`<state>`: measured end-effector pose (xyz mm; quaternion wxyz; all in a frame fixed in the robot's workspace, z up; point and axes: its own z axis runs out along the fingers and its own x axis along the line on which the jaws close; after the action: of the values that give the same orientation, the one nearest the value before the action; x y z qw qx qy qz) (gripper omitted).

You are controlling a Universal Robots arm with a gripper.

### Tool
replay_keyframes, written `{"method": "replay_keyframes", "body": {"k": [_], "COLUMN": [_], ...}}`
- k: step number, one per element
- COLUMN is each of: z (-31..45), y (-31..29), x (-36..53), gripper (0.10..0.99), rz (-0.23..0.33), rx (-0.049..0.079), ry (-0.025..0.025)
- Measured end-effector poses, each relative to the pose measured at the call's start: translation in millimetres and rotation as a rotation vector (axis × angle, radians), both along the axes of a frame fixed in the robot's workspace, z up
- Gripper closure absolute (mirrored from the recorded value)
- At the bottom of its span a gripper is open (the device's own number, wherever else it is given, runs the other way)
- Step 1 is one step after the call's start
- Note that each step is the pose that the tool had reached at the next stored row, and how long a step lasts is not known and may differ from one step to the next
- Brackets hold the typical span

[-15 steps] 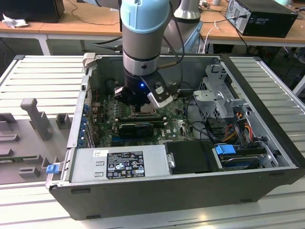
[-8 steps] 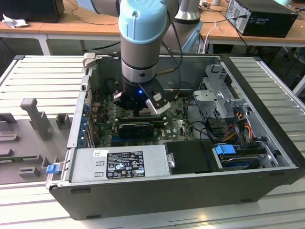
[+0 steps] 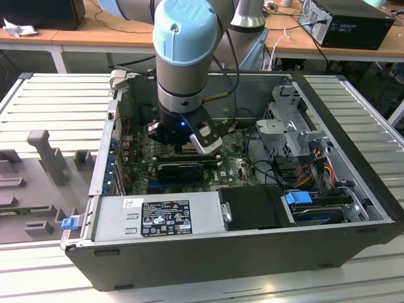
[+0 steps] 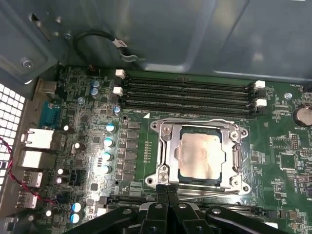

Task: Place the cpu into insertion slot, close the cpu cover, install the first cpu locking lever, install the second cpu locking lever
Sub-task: 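Install the second cpu locking lever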

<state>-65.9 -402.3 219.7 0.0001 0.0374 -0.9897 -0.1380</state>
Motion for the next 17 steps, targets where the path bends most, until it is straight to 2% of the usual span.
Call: {"method": "replay_keyframes", "body": {"k": [4, 8, 12, 15, 17], "z": [-3.2, -9.8, -13.9, -16.9, -19.4], "y": [-3.2, -3.9, -5.7, -7.4, -7.8], "x": [-4.6, -6.1, -6.8, -7.5, -8.5], "gripper": [0.980, 0.980, 0.980, 0.980, 0.980], "rz": [0.000, 0.000, 0.000, 0.000, 0.000], "rx": [0.021, 0.026, 0.051, 0.064, 0.068], "ry": [0.0000, 0.0000, 0.0000, 0.0000, 0.0000]}}
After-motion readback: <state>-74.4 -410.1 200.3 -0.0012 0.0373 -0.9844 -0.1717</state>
